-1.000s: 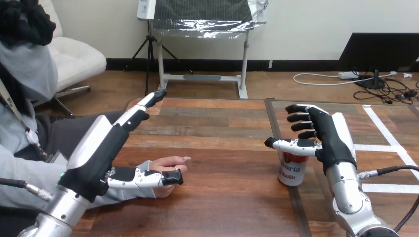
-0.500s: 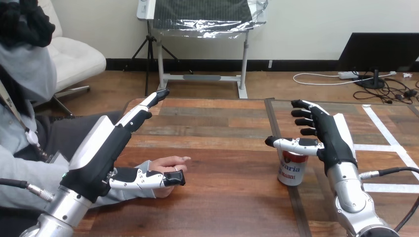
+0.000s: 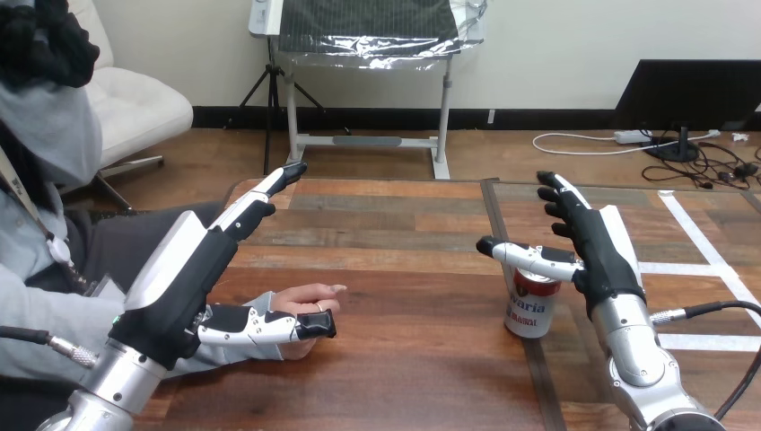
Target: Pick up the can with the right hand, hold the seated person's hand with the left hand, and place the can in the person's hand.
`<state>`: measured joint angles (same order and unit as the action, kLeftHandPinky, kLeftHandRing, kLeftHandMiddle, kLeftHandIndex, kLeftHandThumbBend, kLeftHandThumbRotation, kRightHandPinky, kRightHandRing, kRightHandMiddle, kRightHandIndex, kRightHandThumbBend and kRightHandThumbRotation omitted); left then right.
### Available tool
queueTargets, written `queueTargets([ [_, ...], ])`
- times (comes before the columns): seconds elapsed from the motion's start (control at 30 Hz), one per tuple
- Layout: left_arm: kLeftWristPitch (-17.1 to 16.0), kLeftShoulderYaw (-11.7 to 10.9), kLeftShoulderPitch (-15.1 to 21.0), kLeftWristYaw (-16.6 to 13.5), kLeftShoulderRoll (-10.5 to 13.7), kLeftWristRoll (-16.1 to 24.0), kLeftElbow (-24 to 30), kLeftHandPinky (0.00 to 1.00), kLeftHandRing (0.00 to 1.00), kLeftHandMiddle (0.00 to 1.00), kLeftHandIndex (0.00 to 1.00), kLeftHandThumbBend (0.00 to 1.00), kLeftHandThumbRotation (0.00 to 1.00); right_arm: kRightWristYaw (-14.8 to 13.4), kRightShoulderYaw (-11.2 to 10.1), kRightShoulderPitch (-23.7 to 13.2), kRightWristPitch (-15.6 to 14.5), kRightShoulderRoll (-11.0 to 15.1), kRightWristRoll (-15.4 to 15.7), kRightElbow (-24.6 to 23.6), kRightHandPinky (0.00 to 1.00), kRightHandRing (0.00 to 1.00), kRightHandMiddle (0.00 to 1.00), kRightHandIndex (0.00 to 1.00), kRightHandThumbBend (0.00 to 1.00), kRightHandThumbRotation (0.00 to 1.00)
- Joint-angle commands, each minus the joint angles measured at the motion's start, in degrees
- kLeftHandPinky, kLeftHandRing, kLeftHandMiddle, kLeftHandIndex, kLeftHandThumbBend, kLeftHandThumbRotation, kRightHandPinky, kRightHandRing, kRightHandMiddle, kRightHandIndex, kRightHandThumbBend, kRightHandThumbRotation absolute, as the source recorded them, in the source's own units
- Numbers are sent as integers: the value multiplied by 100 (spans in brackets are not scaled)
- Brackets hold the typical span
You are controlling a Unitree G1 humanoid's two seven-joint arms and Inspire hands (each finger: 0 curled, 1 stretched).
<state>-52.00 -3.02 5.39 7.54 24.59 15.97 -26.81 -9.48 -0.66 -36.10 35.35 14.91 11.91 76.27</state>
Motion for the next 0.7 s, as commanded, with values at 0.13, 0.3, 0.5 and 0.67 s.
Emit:
queueTargets([
  [0.13, -98, 18, 266, -97, -1, -166, -16, 86, 94, 95, 95, 100, 49, 15, -51, -164, 122, 26, -64, -271, 94, 97, 97, 100, 100, 38],
  [0.3, -101, 20, 239, -75, -2, -211, -8, 86, 94, 95, 95, 100, 49, 117, -103, -114, 101, 13, -139, -245, 96, 98, 99, 100, 100, 40],
  [0.5, -132, 40, 215, -33, 6, -277, -8, 87, 95, 95, 95, 100, 49, 77, -91, -52, 102, 3, -128, -236, 99, 100, 100, 100, 100, 42],
  [0.67, -132, 44, 190, -63, 1, -257, 0, 87, 95, 95, 95, 100, 49, 70, -107, 0, 111, -13, -145, -224, 99, 100, 100, 100, 100, 44],
])
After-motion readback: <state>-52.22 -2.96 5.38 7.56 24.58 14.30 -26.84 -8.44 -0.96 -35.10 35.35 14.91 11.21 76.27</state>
